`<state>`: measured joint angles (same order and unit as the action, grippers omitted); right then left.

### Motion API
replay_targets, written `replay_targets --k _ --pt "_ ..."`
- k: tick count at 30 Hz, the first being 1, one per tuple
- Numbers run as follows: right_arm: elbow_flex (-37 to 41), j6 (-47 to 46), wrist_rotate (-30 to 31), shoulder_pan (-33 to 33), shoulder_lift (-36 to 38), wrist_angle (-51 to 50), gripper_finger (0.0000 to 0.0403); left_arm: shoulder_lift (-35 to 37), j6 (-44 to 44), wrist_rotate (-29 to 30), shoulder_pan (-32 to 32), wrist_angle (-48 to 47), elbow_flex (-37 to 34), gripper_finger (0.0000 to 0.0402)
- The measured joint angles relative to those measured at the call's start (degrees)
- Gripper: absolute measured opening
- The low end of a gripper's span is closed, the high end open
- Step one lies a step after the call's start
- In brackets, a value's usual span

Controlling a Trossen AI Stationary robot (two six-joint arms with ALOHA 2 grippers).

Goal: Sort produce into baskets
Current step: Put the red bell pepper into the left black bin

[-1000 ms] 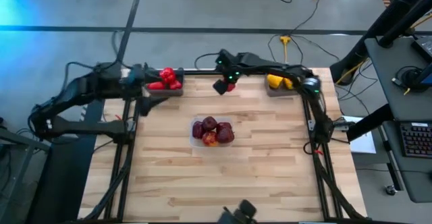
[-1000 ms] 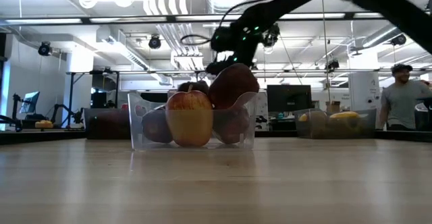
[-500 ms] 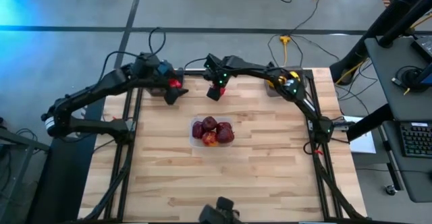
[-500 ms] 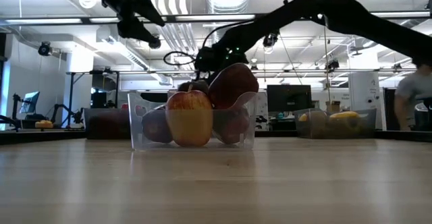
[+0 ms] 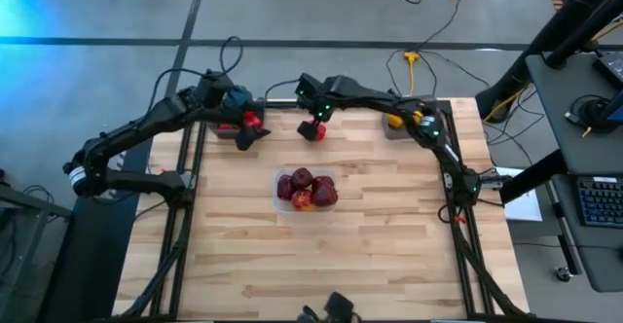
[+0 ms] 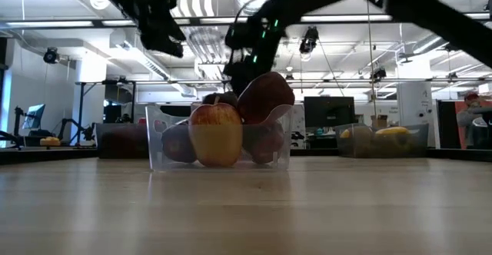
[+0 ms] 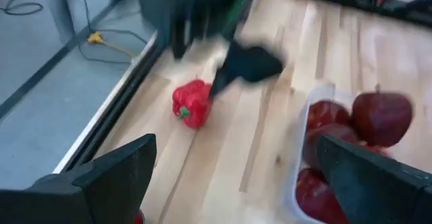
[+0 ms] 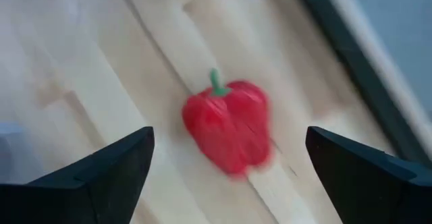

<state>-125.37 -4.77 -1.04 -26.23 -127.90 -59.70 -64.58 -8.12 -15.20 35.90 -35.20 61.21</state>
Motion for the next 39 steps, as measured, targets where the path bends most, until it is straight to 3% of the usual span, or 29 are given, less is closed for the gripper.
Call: replay_targets --k 7,14,21,30,39 --pt "0.26 -11.09 17.84 5.7 14.43 -12.58 0.0379 -9.38 -9.21 0.1 0.37 6.02 -0.07 0.0387" --pt "3.52 -25.83 25.06 15.49 27.46 -18.64 0.0379 -21.35 -11.16 0.22 0.37 19.98 -0.07 0.039" --pt "11.08 -34.91 37.89 22.44 35.22 -20.56 0.0379 -33.35 -16.92 0.22 1.53 20.2 4.24 0.0398" --pt "22.41 -32.16 40.17 20.33 42.14 -21.18 0.0379 -46.54 -20.22 0.81 1.95 5.13 21.93 0.0399" --pt "32.9 -27.57 40.19 11.02 49.37 -20.9 0.038 -57.73 -23.73 5.47 0.18 -5.84 36.07 0.0393"
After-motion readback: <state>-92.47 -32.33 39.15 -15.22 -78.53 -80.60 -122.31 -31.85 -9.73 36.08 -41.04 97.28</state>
